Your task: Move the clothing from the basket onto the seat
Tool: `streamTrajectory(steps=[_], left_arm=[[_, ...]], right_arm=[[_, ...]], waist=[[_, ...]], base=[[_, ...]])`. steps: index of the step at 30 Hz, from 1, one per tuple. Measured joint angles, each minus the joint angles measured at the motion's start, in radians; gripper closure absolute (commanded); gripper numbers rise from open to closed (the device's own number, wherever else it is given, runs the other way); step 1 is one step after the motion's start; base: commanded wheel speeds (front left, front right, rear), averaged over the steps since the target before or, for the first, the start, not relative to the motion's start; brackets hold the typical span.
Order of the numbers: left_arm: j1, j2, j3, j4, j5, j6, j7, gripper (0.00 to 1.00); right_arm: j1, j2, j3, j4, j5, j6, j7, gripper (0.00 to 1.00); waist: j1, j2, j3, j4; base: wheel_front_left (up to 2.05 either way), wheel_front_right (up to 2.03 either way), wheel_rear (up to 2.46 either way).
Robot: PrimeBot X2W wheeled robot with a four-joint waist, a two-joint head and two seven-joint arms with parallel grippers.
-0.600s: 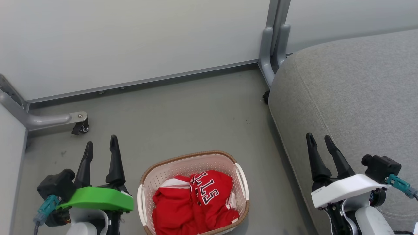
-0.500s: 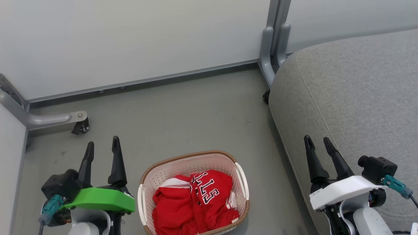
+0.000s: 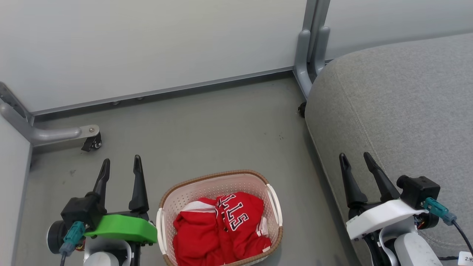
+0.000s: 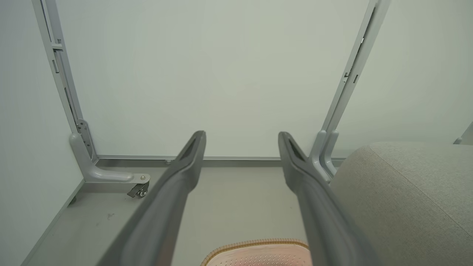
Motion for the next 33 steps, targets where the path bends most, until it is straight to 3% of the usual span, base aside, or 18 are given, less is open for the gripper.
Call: streamTrajectory(steps=[17, 33], left_arm=[[0.0, -0.001, -0.006, -0.004, 0.119, -0.001, -0.035, 0.0], [0.0, -0.013, 0.001, 0.031, 0.191, -0.035, -0.063, 0.0]], right_arm=[[-0.002, -0.001, 0.007, 0.002, -0.146, 0.0, -0.035, 0.0], [-0.009, -0.002, 0.018, 0.012, -0.247, 0.0, -0.063, 0.0]], waist=[[0.0, 0.0, 0.002, 0.01], [0.0, 0.0, 0.003, 0.016]], base=[[0.0, 0.0, 0.0], [0.0, 0.0, 0.0]])
